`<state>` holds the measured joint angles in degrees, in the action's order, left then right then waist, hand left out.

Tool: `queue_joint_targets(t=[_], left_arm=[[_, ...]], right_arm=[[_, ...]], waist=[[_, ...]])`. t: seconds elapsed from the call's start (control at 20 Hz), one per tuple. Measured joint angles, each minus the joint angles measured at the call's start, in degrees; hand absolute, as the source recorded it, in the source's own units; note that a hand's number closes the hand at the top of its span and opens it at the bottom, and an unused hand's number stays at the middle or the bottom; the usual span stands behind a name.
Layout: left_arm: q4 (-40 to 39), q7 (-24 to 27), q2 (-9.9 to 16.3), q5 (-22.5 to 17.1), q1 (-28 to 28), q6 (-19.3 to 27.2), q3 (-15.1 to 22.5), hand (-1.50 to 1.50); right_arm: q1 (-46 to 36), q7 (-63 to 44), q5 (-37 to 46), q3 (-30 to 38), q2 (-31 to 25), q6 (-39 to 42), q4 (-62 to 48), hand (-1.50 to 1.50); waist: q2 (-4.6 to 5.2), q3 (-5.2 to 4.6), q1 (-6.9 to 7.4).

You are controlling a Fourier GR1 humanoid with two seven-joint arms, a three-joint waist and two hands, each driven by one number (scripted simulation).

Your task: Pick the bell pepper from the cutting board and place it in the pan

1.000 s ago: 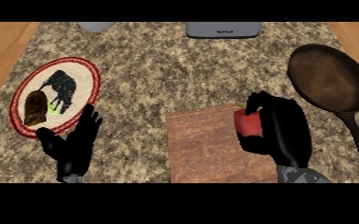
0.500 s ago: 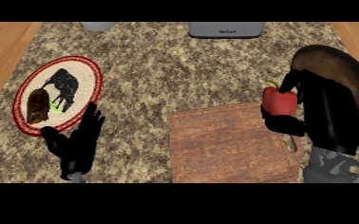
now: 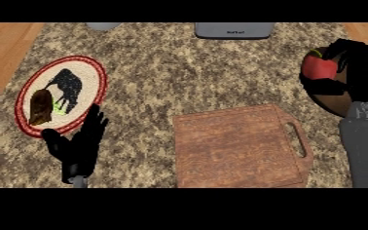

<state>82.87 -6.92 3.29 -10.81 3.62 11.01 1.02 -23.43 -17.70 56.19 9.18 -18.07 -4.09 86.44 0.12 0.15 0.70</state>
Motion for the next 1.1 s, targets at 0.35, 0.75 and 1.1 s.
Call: queue_joint_targets(t=[0.35,0.75,1.1], left_arm=[[-0.76,-0.04,-0.21,0.35,-0.96,-0.27,0.23,0.00],[-1.40,0.07,-0.25,0.22,-2.64,-1.28,0.49,0.00],[-1.26,-0.84,-0.73,0.83,-3.82,-1.01,1.45,0.00]], right_arm=[[-8.87,12.62,-1.40,7.11,-5.07,-11.88,-26.51,1.50],[-16.40,25.18,-4.53,14.21,-12.10,-20.12,-51.15,-1.50],[-19.80,26.20,-2.31,14.58,-16.39,-17.41,-64.69,-1.50]], waist=[[0.33,0.05,0.82],[1.20,0.19,2.66],[1.99,0.29,4.13]])
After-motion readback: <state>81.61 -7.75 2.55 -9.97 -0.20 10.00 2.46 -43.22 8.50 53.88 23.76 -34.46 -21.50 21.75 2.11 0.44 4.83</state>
